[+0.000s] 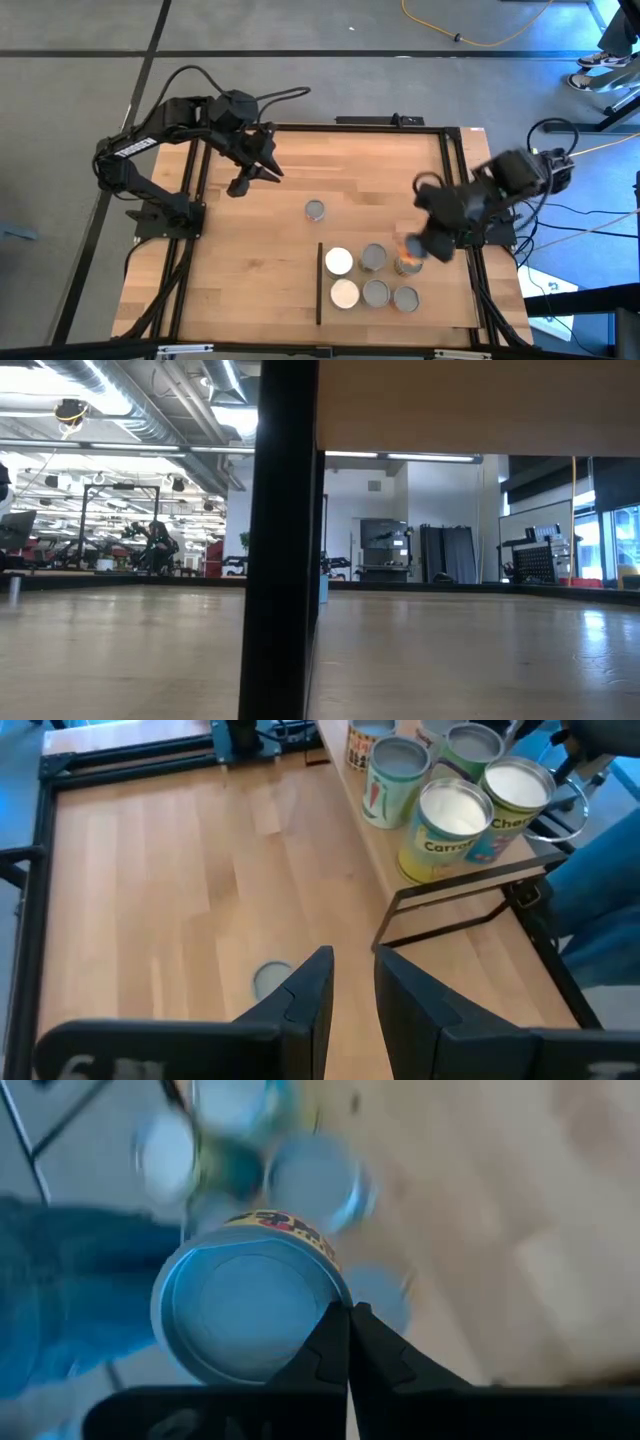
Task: Pick and place cans onto a shelf
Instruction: Put the canned pineapple rings on the shelf
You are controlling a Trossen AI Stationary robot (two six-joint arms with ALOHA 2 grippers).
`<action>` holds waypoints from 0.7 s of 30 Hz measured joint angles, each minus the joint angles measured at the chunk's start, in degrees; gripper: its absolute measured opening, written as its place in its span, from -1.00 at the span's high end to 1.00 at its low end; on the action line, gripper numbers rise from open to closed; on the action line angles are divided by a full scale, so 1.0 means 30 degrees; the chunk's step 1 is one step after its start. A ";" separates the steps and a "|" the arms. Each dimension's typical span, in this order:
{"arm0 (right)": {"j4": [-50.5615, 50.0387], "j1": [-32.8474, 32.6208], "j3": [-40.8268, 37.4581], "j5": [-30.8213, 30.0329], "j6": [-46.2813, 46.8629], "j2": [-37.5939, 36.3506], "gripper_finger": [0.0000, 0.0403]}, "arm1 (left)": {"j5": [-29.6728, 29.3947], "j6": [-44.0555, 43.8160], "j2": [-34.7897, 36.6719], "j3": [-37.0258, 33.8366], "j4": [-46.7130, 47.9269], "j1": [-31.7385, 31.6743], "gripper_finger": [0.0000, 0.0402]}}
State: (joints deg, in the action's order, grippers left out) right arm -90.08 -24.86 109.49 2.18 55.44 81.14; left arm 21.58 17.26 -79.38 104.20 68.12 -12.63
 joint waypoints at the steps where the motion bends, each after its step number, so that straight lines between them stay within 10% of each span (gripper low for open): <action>1: 0.0022 -0.0560 -0.0444 0.0265 0.0711 -0.0147 1.00 | -0.0015 0.0000 -0.0009 0.0000 0.0000 0.0003 0.66; 21: 0.0792 -0.7616 -0.8210 0.2567 1.2934 -0.0164 1.00 | -0.0473 -0.0022 -0.0033 0.0000 -0.0671 -0.1676 0.66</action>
State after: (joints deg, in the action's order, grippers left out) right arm -87.71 -47.71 84.86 9.88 94.24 80.65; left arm 20.16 17.19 -79.48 104.20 66.10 -17.66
